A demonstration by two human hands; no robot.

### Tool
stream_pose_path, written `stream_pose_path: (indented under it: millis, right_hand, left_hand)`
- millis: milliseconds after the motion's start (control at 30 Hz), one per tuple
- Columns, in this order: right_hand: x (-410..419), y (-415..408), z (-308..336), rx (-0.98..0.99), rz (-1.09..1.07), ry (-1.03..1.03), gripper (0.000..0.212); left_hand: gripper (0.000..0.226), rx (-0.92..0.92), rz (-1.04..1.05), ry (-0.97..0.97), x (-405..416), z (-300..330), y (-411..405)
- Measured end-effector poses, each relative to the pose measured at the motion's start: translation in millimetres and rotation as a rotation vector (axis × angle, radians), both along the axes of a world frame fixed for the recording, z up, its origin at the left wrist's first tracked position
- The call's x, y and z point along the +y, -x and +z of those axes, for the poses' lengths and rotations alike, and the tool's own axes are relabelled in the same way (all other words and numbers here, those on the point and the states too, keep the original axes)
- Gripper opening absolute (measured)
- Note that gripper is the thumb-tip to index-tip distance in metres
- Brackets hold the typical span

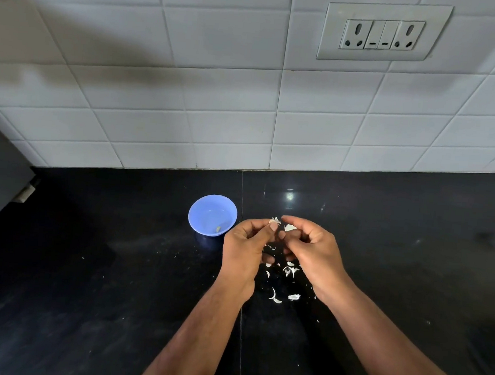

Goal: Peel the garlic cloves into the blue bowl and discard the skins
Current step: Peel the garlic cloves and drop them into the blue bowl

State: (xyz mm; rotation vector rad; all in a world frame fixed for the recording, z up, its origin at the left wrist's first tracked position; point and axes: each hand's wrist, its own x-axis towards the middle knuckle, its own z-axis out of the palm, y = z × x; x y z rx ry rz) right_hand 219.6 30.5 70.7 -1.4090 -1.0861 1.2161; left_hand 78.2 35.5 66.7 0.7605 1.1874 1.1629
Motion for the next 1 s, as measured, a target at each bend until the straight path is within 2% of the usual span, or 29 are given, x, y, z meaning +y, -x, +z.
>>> stream_pose_path:
  millis: [133, 200, 300, 433, 567, 633, 700, 867, 1000]
  right_hand:
    - [2.3, -2.6, -8.5, 0.031, -0.028, 0.042, 0.019]
    - [2.3, -10.5, -14.7, -0.008, -0.046, 0.074, 0.017]
    - [1.6, -25.0, -23.8, -0.101, -0.101, 0.112, 0.014]
    - [3.3, -41.2, -35.8, -0.153, -0.186, 0.157, 0.013]
    - [6.0, -58.2, -43.5, -0.208, -0.234, 0.172, 0.015]
    - [7.6, -65.4, -44.8, -0.278, -0.248, 0.155, 0.014]
    - [10.0, -72.4, -46.2, -0.378, -0.238, 0.154, 0.012]
    - [16.6, -81.3, -43.3, -0.776, -0.153, 0.192, 0.010]
    - [20.4, -81.3, -43.7, -0.896, -0.069, 0.110, 0.018]
  left_hand:
    - [0.019, 0.027, 0.142, 0.009, 17.0, 5.4, 23.5]
    - [0.018, 0.149, 0.221, -0.003, 31.8, 3.4, 42.7]
    - [0.017, 0.459, 0.295, -0.055, 56.2, -4.4, 73.5]
    - [0.008, 0.822, 0.182, -0.107, 74.8, -9.0, 98.0]
    - [0.030, 1.269, 0.030, -0.088, 81.3, -15.4, 106.1]
    - [0.033, 1.576, -0.062, -0.105, 81.6, -20.0, 106.8]
    - [0.033, 1.781, -0.130, -0.094, 82.1, -22.2, 105.5]
    - [0.032, 1.893, -0.185, -0.096, 80.1, -20.5, 101.2]
    - [0.026, 1.865, -0.041, -0.186, 79.7, -24.9, 103.3]
